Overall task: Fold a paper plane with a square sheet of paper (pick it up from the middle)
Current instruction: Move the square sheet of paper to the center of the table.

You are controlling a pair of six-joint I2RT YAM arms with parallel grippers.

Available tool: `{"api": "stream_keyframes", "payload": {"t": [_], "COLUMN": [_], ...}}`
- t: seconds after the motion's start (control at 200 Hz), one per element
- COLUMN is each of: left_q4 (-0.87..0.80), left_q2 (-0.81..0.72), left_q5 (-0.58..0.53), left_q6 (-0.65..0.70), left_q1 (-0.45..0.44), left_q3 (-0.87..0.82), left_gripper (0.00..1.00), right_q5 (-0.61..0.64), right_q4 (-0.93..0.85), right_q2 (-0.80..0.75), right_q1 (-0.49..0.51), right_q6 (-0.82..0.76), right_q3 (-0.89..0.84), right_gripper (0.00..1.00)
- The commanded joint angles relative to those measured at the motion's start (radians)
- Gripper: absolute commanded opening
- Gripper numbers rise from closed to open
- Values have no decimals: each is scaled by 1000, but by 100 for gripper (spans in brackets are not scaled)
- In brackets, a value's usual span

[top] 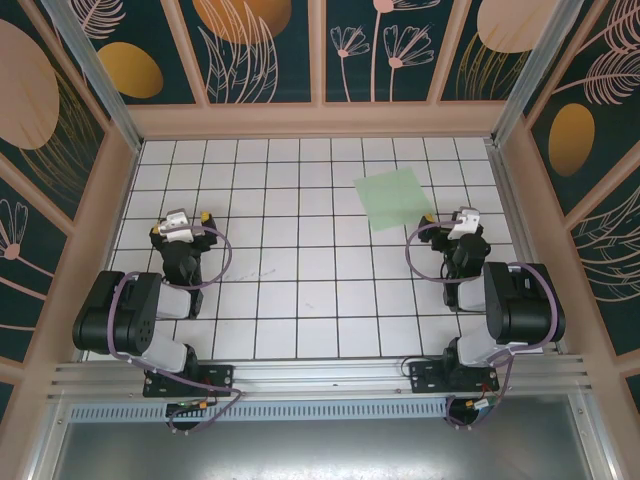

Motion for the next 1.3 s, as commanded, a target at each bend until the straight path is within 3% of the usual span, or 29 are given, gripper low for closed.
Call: {"api": "stream_keyframes", "payload": {"t": [0.0, 0.721, 0.836, 0.956, 1.106, 1.196, 1.296], "left_q4": [37, 49, 14, -279, -673, -917, -1104], "left_q2": [4, -9, -82, -250, -398, -446, -472], "left_q5": [-8, -20, -60, -132, -101, -64, 28], "left_q6": [-12, -13, -25, -90, -234, -366, -443], "left_q1": [5, 5, 4, 4, 4, 4, 4], "left_q3": [2, -8, -23, 40, 166, 262, 343], "left_gripper": [99, 98, 99, 99, 99, 99, 99], "right_q5": [-14, -17, 33, 128, 175, 47, -60], "right_q4": [31, 38, -130, -506, -935, -1120, -1188], "right_q2": [9, 2, -137, -263, -233, -136, -29], "right_q1": [-7, -8, 9, 15, 31, 36, 82], "right_q6": [-13, -14, -16, 103, 343, 396, 432], "right_q3": [12, 7, 43, 191, 434, 577, 687], "right_gripper": [99, 99, 99, 99, 99, 99, 99]}}
